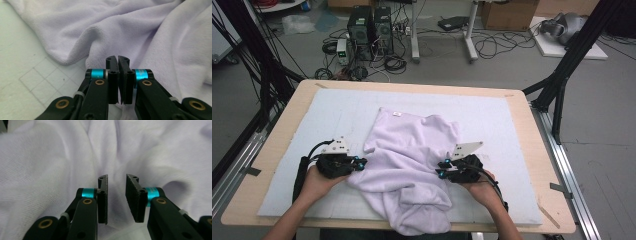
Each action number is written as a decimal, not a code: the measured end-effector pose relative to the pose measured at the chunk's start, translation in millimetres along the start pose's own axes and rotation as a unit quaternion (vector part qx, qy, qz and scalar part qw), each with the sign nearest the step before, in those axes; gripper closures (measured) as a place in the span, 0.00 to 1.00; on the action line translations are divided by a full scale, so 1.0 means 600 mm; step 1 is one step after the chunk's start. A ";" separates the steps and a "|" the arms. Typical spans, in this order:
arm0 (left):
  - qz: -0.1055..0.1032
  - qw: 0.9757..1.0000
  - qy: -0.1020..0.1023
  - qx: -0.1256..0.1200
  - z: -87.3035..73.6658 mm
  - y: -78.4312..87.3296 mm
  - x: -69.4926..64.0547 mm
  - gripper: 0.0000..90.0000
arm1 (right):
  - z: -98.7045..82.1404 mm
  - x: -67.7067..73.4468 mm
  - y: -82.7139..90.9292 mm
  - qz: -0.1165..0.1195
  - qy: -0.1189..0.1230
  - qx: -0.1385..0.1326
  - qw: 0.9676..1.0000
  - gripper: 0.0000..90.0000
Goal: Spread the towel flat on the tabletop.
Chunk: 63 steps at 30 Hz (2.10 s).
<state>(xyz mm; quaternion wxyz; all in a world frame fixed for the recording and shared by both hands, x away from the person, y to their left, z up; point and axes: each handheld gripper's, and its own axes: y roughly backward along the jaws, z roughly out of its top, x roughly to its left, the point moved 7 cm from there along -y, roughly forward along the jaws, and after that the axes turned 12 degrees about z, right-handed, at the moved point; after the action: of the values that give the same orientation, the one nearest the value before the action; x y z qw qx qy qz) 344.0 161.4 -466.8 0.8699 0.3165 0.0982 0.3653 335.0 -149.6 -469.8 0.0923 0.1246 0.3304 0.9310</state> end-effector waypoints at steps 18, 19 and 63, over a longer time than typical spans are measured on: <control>-0.021 0.999 -0.021 0.032 -0.018 -0.017 -0.034 0.99 | -0.020 0.022 0.028 -0.003 0.011 0.023 1.000 0.97; -0.023 0.999 -0.020 0.029 -0.018 -0.012 -0.035 0.99 | -0.021 0.025 0.035 -0.006 0.015 0.025 1.000 0.97; 0.071 0.996 0.036 -0.027 0.053 0.002 0.044 0.71 | 0.064 -0.036 0.068 -0.067 0.006 -0.057 0.996 0.70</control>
<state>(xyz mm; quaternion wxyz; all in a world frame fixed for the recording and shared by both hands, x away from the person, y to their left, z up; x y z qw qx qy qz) 375.2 165.2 -439.7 0.8460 0.2855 0.0966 0.4399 363.1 -163.5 -419.0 0.1592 0.0912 0.2851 0.9408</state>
